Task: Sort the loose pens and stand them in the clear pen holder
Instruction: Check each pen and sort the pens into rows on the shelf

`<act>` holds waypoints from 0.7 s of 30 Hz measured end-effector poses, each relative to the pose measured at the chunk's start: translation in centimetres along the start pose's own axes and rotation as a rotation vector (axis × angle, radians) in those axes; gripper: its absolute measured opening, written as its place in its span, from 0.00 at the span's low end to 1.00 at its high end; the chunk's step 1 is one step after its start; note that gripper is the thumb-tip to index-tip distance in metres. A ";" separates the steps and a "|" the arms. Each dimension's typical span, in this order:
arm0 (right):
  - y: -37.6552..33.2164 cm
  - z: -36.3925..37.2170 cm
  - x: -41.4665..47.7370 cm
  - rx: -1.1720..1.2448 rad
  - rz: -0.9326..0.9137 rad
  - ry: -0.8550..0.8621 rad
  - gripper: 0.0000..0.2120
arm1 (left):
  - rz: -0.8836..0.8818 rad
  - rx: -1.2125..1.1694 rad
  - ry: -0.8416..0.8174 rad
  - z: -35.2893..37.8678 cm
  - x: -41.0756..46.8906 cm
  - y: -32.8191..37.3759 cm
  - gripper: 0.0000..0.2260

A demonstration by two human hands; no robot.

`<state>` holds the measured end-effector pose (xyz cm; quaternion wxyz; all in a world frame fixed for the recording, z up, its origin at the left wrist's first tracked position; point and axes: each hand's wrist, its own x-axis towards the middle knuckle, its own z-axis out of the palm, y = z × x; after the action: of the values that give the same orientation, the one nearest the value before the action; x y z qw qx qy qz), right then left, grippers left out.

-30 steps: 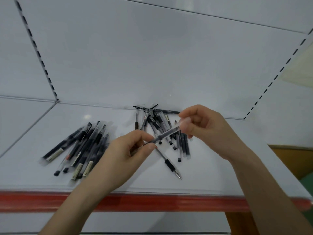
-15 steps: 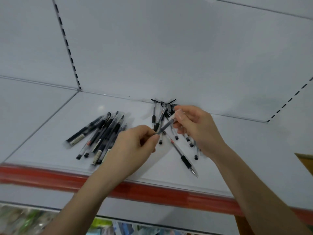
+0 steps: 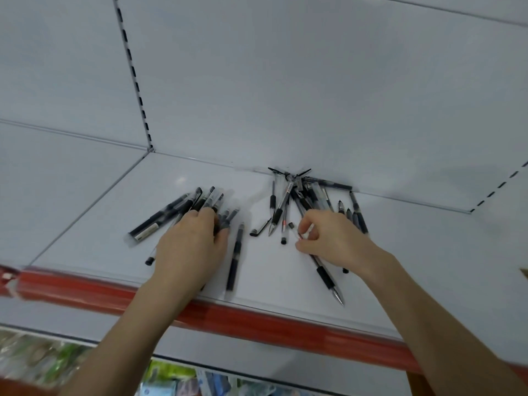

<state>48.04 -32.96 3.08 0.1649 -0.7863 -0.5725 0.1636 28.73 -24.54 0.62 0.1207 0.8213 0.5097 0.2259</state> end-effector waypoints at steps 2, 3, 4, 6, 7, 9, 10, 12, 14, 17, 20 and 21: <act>0.0 -0.2 0.0 0.079 -0.007 0.009 0.06 | 0.017 -0.002 0.011 -0.1 0.0 0.1 0.11; 0.1 -0.4 0.0 0.161 0.000 0.030 0.05 | 0.027 -0.012 0.020 -0.1 0.0 0.1 0.11; 0.2 -0.7 -0.1 0.261 0.011 0.067 0.05 | 0.039 -0.030 0.032 -0.1 0.0 0.2 0.10; 0.4 -1.4 -0.2 0.463 0.053 0.175 0.09 | 0.075 -0.085 0.046 -0.1 0.0 0.4 0.09; 0.5 -1.8 -0.3 0.578 0.079 0.232 0.10 | 0.097 -0.113 0.044 -0.1 0.0 0.6 0.09; 0.9 -2.4 -0.7 0.850 0.118 0.296 0.12 | 0.143 -0.143 0.028 0.0 0.2 1.1 0.09; 1.2 -2.7 -1.0 0.962 0.129 0.298 0.12 | 0.167 -0.144 0.014 0.1 0.4 1.2 0.09; 1.7 -3.0 -1.5 1.038 0.145 0.275 0.09 | 0.213 -0.131 -0.016 0.5 1.0 1.7 0.09; 2.2 -3.0 -2.0 0.973 0.172 0.277 0.07 | 0.247 -0.086 -0.068 0.8 1.8 2.5 0.10; 2.7 -2.7 -2.7 0.701 0.169 0.370 0.05 | 0.278 0.062 -0.170 1.4 2.9 3.9 0.14; 2.9 -2.9 -3.3 0.400 0.114 0.420 0.07 | 0.298 0.186 -0.239 1.9 3.6 4.6 0.15; 2.9 -3.0 -3.5 0.329 0.093 0.418 0.08 | 0.298 0.194 -0.251 2.0 3.7 4.6 0.15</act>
<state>50.84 -37.42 4.68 0.3975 -0.7912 -0.4548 0.0960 34.72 -23.31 1.81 0.0690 0.9170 0.3831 0.0873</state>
